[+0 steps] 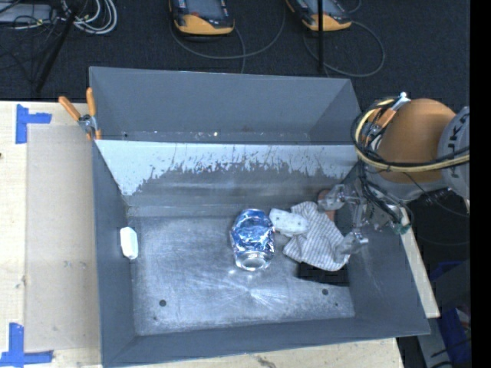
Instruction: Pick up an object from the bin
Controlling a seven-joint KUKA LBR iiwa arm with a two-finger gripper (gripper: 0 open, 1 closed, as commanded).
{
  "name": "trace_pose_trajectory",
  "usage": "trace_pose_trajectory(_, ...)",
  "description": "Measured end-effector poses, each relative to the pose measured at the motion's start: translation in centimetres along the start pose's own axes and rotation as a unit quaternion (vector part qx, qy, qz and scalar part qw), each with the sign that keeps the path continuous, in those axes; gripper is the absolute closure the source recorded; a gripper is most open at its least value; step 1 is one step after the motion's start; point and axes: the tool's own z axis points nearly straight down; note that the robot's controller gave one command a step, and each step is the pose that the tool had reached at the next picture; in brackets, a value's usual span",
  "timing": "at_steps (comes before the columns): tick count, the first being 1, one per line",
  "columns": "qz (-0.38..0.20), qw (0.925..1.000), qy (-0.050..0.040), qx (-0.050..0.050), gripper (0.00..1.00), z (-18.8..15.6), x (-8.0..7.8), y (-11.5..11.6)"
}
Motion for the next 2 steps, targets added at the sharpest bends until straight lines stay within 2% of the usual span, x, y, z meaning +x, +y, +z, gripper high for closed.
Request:
trace_pose_trajectory(1,0.003,0.9999,-0.0013,0.012,0.0,0.0,0.0,1.3)
trace_pose_trajectory(2,-0.071,0.9974,-0.0085,0.01,0.0,0.7,1.5,3.8)
